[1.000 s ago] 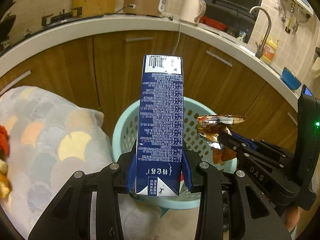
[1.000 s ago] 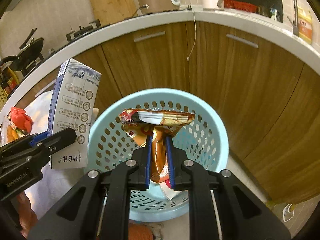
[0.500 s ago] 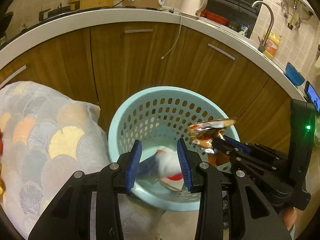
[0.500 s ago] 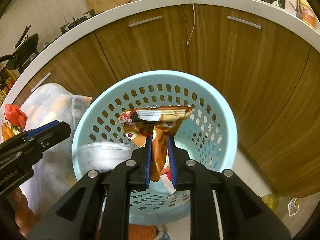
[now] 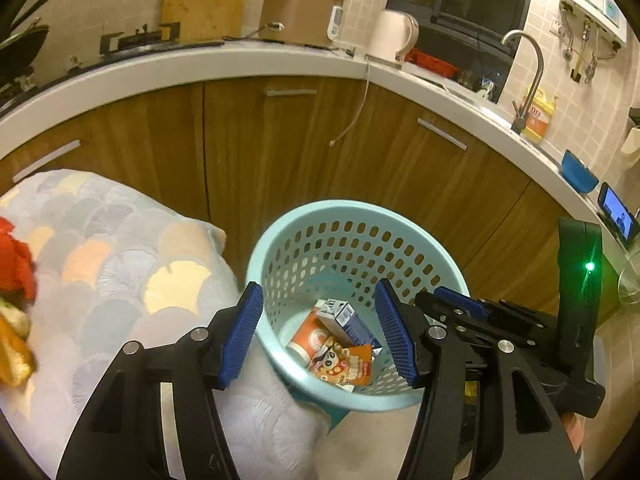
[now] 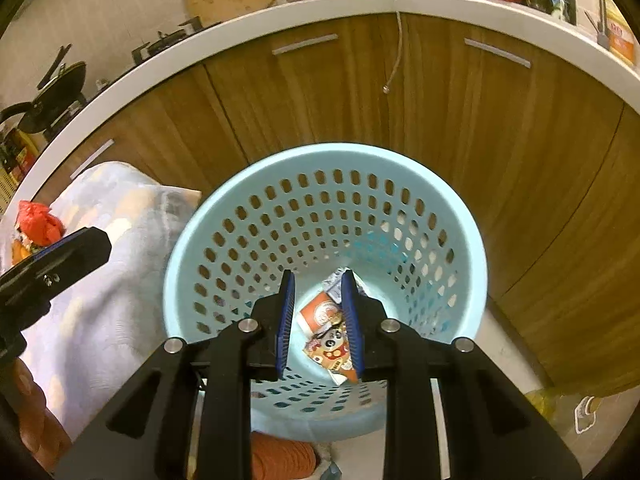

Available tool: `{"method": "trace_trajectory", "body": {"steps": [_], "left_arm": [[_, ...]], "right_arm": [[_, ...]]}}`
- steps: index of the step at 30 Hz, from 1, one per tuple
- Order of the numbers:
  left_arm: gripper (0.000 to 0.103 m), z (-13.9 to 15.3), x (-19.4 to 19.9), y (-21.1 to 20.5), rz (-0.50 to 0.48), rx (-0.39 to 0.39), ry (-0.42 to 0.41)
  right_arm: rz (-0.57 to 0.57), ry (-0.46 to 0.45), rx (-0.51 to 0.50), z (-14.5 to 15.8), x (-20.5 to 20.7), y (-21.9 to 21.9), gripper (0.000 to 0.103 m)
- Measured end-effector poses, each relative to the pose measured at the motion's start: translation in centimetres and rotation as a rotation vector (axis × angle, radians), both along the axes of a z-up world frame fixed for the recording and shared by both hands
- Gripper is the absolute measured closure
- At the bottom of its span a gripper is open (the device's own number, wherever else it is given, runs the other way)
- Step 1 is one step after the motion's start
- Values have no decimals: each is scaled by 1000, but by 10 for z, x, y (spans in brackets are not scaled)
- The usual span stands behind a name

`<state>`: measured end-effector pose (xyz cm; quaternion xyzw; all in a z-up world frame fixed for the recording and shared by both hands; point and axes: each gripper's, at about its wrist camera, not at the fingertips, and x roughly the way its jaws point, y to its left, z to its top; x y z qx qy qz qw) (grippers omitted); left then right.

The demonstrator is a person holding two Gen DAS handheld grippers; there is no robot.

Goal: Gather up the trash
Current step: 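Grasp the white polka-dot paper bag with the left tool while the right tool grasps the clear plastic bag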

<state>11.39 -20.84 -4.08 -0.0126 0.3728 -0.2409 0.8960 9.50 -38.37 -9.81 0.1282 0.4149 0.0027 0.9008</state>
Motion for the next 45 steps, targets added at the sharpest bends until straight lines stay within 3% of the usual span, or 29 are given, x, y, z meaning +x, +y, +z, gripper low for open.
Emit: {"method": "trace_trajectory", "body": {"steps": [11,18,22,29,33,38,41,45], "left_arm": [[47,52,-45,94,153,-91,-128],[46,78,-70,176,309,-119,-194],[39,82,-80,220,408,-119,-211],[39,71,-82,292,565,-102,-186],[39,51,-63,324,581,-132,-100],[38,30,-40,332,596,-126,-39],[31,20,-29,335,620,-114,-16],[30,9,-18,336,638,-82,2]], "right_arm": [[158,-121,-32,57,-10,89,82],[268,-181,-32,71,-15,164,82],[335,-202,-27,74,-15,206,82],[404,-195,-2,68,-8,255,82],[422,-171,6,56,-4,274,82],[433,-159,-6,49,-3,278,81],[430,-152,2,47,0,276,72],[426,-162,4,48,0,276,55]]}}
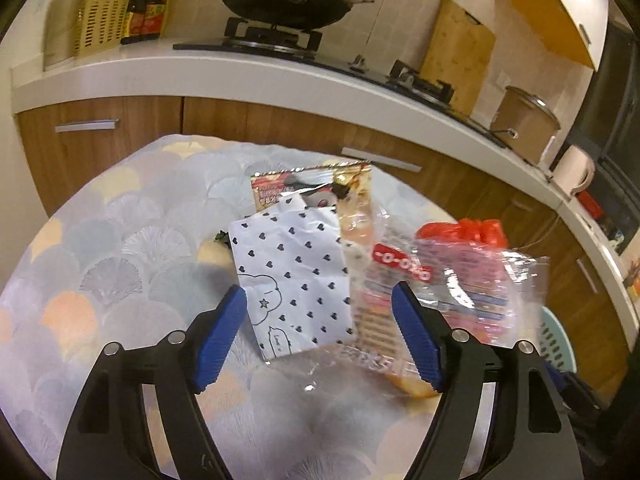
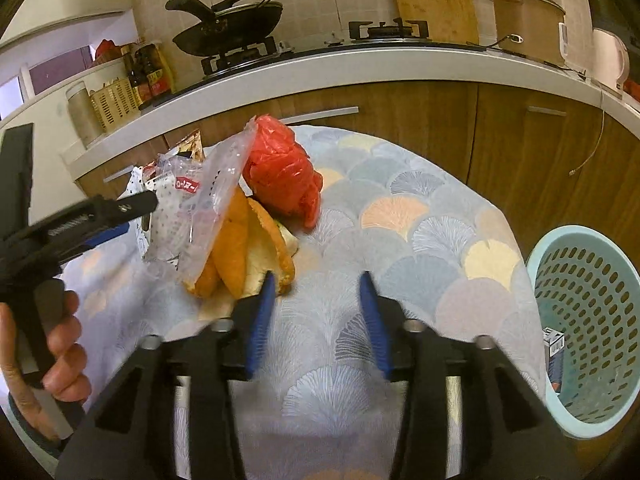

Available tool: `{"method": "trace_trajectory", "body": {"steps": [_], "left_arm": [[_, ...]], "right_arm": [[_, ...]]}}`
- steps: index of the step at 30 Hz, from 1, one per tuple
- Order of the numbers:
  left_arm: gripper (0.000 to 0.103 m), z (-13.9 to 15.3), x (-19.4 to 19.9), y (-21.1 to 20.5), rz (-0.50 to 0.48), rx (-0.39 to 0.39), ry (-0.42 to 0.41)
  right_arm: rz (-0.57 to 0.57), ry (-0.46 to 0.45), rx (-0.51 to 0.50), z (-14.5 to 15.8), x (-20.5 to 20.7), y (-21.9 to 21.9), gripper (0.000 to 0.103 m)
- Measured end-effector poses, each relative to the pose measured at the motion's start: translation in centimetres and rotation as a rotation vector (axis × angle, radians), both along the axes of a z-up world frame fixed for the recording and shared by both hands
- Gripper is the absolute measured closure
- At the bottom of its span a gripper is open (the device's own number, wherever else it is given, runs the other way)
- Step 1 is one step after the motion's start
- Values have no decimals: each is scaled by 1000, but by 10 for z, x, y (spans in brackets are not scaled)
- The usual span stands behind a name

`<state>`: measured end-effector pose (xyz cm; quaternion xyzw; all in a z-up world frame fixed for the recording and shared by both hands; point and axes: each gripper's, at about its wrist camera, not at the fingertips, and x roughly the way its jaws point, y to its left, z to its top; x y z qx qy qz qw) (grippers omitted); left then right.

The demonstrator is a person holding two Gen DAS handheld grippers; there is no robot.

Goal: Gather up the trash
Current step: 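Grasp the white polka-dot paper bag with the left tool while the right tool grasps the clear plastic bag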

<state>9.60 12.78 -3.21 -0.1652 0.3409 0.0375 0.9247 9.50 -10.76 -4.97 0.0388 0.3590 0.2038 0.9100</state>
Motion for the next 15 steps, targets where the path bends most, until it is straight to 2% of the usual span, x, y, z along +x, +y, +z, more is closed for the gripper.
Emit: {"method": "trace_trajectory", "body": {"steps": [3,5,7,10,12,14,15], "left_arm": [[31,-8,7,1,13,20,29],[36,-13,10,2,20,25,42],[45,-15,9,6,15,-5,49],[47,-15,2,11,25,-24,43],[54,-14,-2,12,22,-31,31],[66,-12,-5,13,18,-41,21],[69,-11,-7,13,12,-50,19]], "right_arm": [[6,-5,-5,0,-2,2,53],[11,-8,-7,0,-2,3,51],[16,-9,-2,1,-2,3,50],[19,-7,9,1,-2,2,48],[19,-8,15,1,-3,1,48],[20,-15,18,2,-4,1,48],[22,-22,18,3,-5,1,48]]}}
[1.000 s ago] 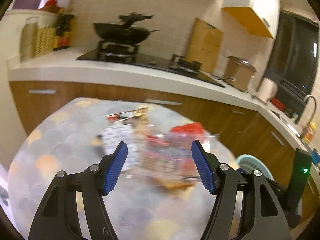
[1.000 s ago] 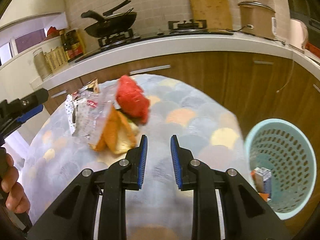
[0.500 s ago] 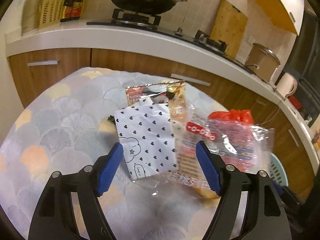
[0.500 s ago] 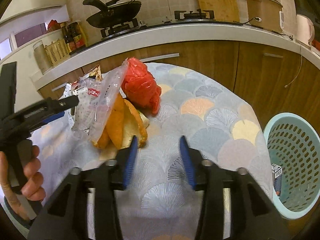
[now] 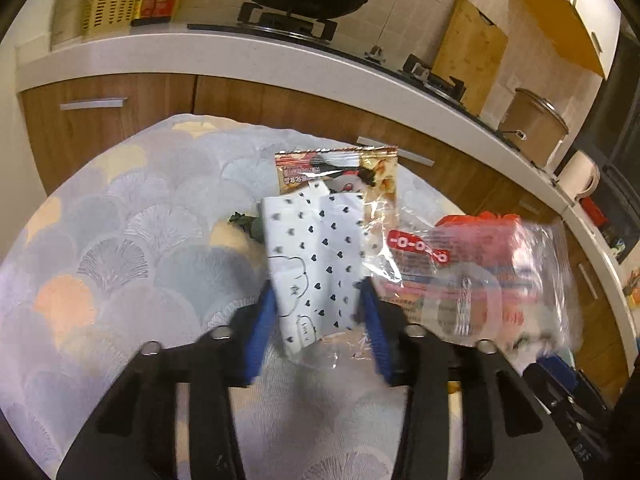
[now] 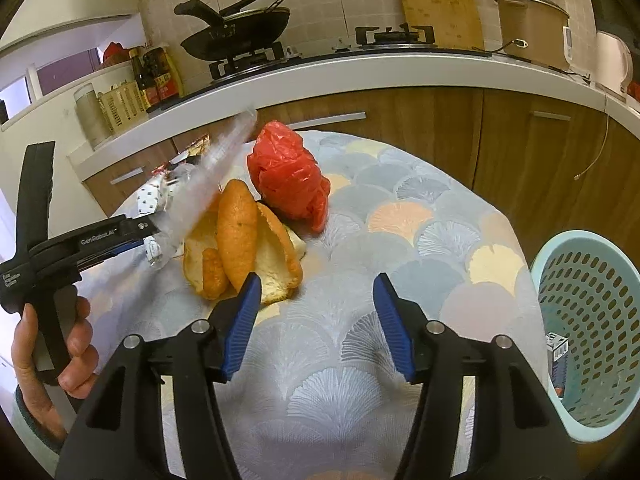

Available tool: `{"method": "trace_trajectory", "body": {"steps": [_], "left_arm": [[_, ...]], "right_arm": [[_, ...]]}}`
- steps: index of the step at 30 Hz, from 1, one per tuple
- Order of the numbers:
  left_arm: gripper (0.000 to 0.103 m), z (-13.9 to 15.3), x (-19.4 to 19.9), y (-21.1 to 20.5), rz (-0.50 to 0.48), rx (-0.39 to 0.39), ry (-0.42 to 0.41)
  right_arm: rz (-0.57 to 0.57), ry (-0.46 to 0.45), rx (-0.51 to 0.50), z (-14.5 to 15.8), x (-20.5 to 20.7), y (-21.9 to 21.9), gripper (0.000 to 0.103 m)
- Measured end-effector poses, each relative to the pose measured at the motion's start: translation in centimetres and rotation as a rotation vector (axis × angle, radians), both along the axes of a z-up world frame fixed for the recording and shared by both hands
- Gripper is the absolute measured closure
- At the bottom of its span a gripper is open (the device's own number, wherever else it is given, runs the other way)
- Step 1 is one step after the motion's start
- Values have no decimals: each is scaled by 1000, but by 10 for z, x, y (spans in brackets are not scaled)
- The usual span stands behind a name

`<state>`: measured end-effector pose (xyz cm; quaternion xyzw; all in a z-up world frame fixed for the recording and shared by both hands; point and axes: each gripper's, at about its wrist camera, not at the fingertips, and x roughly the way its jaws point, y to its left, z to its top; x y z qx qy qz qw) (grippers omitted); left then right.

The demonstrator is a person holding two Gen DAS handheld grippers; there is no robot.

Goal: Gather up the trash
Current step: 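Grasp the white polka-dot paper bag with the left tool while the right tool grasps the clear plastic bag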

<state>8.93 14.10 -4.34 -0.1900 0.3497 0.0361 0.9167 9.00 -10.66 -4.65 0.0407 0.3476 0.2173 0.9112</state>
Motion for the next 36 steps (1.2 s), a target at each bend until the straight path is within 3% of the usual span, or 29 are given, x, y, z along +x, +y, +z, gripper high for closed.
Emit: {"method": "trace_trajectory", "body": {"steps": [7,11,17,22,27,33,34,35,36], "left_arm": [[93,-1,-1,0,-30,-28,-8],[98,4,-7,0,-45,-35,-41],[99,20,-32,-2,-70,-46,-105],[99,17,-57,3,-93,-95,-125],[99,2,-62,8,-103,-140,-103],[99,-3,-62,9,-128,-162,-106],[99,-3,-62,9,-130,-162,-106],[99,-3,-62,9,-134,-162,-105],[99,-4,-62,9,-135,-165,-104]], "right_arm": [[-1,-15,-18,1,-3,4,47],[9,-28,6,4,-5,1,47],[65,-63,16,24,-10,11,47],[110,-90,-17,42,-9,34,38],[87,-4,-14,28,12,47,37],[74,25,29,29,31,49,38],[77,27,35,29,33,51,39],[77,26,36,30,34,53,52],[78,31,23,29,35,56,78]]}}
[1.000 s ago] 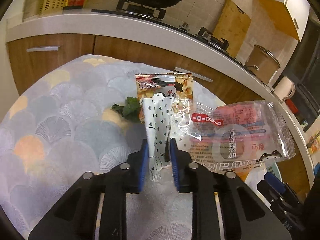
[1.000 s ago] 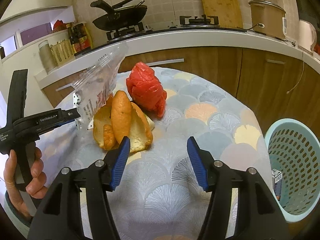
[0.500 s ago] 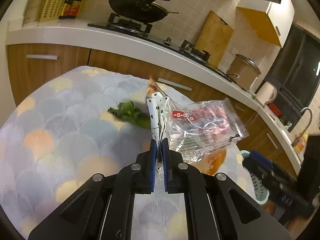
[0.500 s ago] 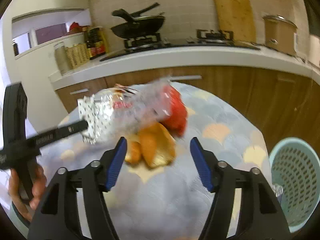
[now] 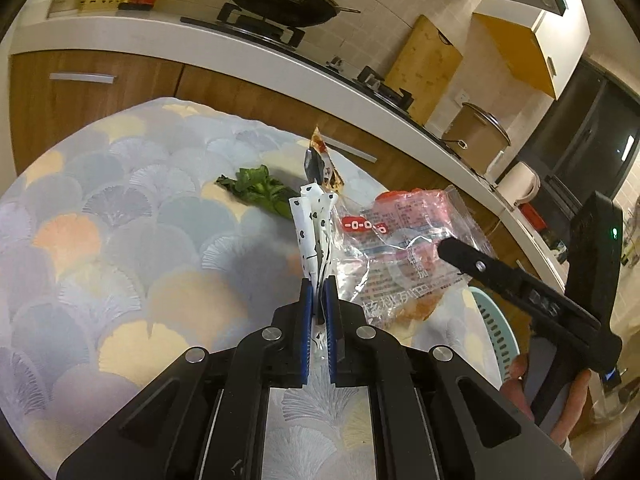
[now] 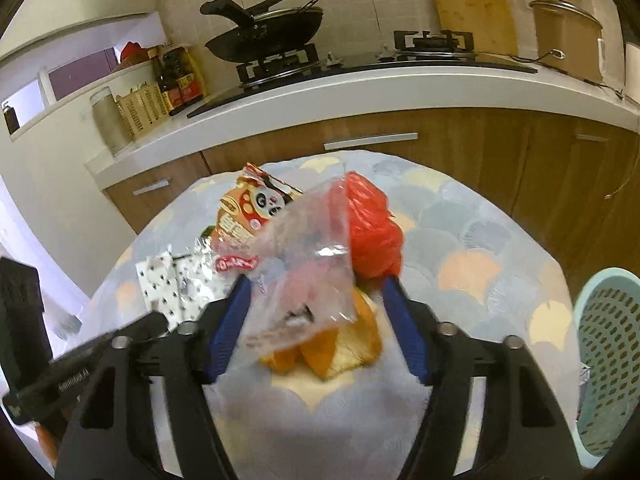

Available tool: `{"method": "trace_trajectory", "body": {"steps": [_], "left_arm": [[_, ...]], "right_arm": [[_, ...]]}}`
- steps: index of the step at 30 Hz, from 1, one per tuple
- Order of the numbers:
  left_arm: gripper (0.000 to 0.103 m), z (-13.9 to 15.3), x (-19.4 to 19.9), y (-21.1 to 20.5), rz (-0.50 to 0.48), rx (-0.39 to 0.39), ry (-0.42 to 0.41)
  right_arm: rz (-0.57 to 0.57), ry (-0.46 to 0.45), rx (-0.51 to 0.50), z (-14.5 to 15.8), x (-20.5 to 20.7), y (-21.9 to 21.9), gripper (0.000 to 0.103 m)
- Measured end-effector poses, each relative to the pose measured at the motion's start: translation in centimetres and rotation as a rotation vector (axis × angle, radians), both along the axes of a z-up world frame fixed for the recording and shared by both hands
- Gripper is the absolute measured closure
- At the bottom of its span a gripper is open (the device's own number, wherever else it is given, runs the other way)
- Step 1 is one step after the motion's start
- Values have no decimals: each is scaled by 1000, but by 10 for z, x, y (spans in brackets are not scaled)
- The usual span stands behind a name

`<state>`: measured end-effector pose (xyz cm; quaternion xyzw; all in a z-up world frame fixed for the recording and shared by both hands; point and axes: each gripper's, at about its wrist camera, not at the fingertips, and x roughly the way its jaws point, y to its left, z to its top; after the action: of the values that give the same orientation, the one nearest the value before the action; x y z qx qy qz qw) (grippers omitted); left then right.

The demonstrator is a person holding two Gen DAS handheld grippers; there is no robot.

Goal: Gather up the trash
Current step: 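Grasp the white polka-dot paper bag with the left tool while the right tool grasps the clear plastic bag, then carry both bags over the basket and open both tools to drop them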

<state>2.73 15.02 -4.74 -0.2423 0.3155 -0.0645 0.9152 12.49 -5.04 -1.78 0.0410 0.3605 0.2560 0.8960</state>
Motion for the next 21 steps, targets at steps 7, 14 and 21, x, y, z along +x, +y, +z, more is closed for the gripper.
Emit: {"method": "trace_trajectory", "body": {"steps": [7,14,21], "left_arm": [[99,-1,-1,3,19,-8,5],[99,7,-10,-5,6,3,-16],[99,34,-27,-26,-39,15,-76]], "right_arm": [[-30,-73,32,10,-29,-16,100],[-73,-124,84,32,-57,-54,102],[-127,-179,97,52,-77,-89,102]]}}
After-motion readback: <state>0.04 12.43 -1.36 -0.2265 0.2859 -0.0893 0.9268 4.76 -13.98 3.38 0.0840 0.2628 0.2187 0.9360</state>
